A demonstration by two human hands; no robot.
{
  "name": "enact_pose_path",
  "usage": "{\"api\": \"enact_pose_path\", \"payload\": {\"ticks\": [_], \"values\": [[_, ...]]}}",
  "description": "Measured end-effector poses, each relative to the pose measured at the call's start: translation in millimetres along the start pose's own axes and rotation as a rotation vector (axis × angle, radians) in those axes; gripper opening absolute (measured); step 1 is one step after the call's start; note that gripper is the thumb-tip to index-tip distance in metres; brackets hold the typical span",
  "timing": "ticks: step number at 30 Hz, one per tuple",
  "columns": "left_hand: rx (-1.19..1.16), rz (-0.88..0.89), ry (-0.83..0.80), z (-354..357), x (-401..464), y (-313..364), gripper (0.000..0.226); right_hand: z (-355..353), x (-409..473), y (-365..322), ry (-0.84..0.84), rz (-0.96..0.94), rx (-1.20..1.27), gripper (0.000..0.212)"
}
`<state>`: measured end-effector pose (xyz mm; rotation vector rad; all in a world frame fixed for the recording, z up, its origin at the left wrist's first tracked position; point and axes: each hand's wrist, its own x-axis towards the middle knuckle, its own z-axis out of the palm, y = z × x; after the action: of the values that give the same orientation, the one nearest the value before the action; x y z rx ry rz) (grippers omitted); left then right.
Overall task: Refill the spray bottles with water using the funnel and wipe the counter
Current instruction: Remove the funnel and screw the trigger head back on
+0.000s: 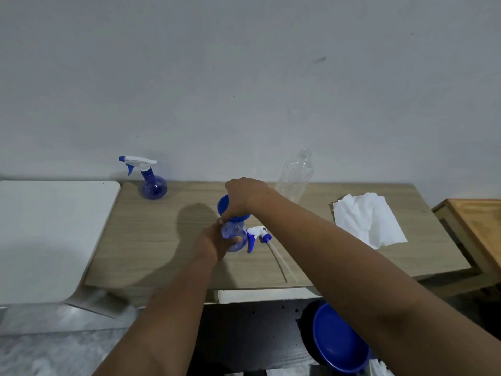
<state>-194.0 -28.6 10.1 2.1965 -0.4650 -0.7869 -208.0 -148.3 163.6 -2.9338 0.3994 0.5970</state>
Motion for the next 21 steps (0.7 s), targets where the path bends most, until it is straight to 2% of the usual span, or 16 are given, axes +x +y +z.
{"api": "enact_pose_path", "payload": {"ticks": [4,7,11,16,19,21], "values": [[0.020,0.000,0.126,-3.7,-6.5,-2.2,0.057,-0.9,-1.5,-7.9,-0.062,0.011,-0.045,0.057],[0.012,0.050,0.026,-1.4,-3.4,0.5,0.058,-3.2,-4.2,-9.8,-0.084,0.007,-0.043,0.063],[0.063,0.056,-0.017,-1.5,0.7,1.9,0.055,-9.5,-9.0,-2.5,-0.134,0.018,-0.002,0.069],[0.028,0.059,0.137,-1.7,-6.9,-2.7,0.058,-19.9,-9.9,15.9,-0.131,0.105,0.221,0.052],[0.007,0.097,0.036,-1.1,-3.8,-2.5,0.053,-26.8,-6.5,34.2,-0.145,0.162,0.462,0.055],[-0.002,0.090,0.034,-1.3,-2.4,-2.3,0.058,-23.1,-3.1,47.6,-0.098,0.208,0.621,0.058]]}}
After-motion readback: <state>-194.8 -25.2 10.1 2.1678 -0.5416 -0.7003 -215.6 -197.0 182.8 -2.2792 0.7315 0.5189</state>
